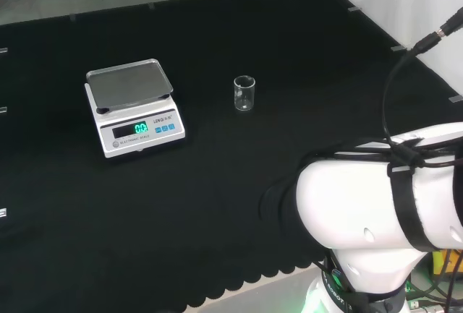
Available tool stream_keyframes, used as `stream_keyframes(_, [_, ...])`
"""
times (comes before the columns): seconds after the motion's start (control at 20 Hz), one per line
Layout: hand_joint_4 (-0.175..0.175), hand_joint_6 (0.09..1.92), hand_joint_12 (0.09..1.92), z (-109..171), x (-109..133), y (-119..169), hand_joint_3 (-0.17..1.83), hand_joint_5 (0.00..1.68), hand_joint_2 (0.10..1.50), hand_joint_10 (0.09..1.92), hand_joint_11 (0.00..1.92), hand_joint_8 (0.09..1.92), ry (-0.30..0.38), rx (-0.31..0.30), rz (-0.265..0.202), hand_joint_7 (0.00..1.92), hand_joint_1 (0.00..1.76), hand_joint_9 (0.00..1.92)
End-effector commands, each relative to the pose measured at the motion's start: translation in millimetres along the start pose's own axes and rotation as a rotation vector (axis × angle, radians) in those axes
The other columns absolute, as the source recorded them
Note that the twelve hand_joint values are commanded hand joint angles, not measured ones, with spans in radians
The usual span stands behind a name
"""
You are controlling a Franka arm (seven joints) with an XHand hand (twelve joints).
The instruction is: Pick up the beaker.
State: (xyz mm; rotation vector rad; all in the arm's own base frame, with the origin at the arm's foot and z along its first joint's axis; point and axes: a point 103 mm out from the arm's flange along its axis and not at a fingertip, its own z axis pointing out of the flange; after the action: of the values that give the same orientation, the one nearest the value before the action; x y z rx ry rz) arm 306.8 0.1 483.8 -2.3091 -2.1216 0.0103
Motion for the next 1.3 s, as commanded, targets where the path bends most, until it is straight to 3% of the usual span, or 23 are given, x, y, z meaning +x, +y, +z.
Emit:
stream_keyframes(0.05, [-0.007,0.09,1.39,0.5,1.2,2.2,-0.09,0.04,0.94,0.09,0.21,0.28,-0.011,-0.003,-0.003,0.07,0.27,0.31])
stream_keyframes(0.2, [-0.002,0.09,1.44,1.8,3.5,7.4,-0.08,0.00,0.95,0.09,0.14,0.18,-0.018,0.011,-0.006,0.01,0.23,0.21])
stream_keyframes(0.55, [0.000,0.09,1.45,9.6,1.6,19.1,-0.08,0.00,0.95,0.09,0.13,0.17,-0.016,0.013,-0.018,0.00,0.22,0.20])
stream_keyframes(1.0, [-0.002,0.09,1.45,40.5,-3.2,61.8,-0.08,0.00,0.95,0.09,0.13,0.20,0.000,0.058,-0.038,0.00,0.23,0.22])
stream_keyframes(1.3, [-0.004,0.09,1.45,62.3,-5.9,88.4,-0.08,0.00,0.95,0.09,0.14,0.23,0.024,0.052,-0.061,0.00,0.23,0.23])
